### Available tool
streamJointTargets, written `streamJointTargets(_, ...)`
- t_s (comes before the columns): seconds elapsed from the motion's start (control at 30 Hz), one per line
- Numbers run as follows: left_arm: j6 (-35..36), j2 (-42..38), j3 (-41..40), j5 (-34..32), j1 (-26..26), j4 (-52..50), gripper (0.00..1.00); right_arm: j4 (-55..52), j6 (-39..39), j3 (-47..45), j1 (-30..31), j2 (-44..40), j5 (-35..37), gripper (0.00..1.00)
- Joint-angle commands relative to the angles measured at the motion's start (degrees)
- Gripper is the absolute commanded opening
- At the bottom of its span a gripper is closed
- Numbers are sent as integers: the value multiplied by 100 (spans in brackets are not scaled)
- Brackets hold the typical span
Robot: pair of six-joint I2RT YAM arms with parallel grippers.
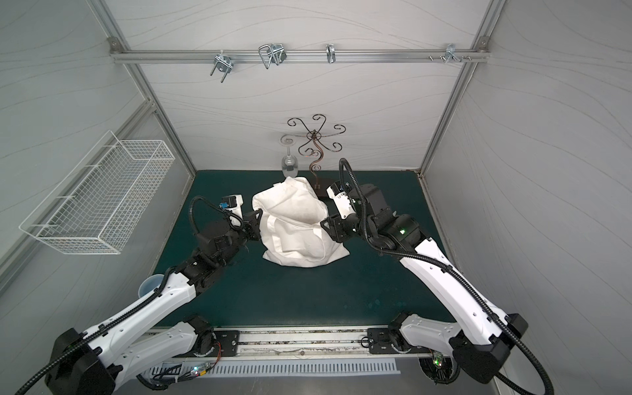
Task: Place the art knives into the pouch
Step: Adjust the pouch at the center of the board.
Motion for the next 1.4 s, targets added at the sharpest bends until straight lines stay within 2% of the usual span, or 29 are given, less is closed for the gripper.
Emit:
streamJointTargets(0.0, -81, -377, -82, -147, -181, 183, 0, -1, -332, 198, -65, -327, 44, 79)
streamJointTargets(0.07, -48, -530, -137, -125, -322, 81, 0, 131, -426, 207, -180, -449, -3, 87)
streamJointTargets(0.17, -36, -743, -188, -207, -477, -96, 0, 576, -613, -74, -630, -667, -443, 91)
streamJointTargets(0.43, -36, -996, -301, -359, -646, -310, 0, 2255, -159, -1556, -2767, -820, -1620, 90)
streamJointTargets(0.53, -45, -965, -330, -367, -705, -275, 0, 2562, -121, -1858, -3130, -566, -1886, 89)
streamJointTargets(0.8, -45, -834, -286, -349, -731, -286, 0, 3151, -421, -2144, -3003, -145, -3547, 89)
streamJointTargets(0.97, -54, -751, -260, -323, -727, -275, 0, 3234, -983, -2142, -2308, -41, -4217, 91)
streamJointTargets(1.1, -45, -716, -233, -313, -731, -267, 0, 2897, -1349, -1876, -1928, 335, -4134, 90)
streamJointTargets(1.27, -50, -686, -242, -279, -731, -274, 0, 2972, -1506, -1723, -1682, 686, -4257, 90)
streamJointTargets(1.37, -36, -692, -227, -311, -724, -301, 0, 2597, -1790, -1497, -1378, 845, -4064, 93)
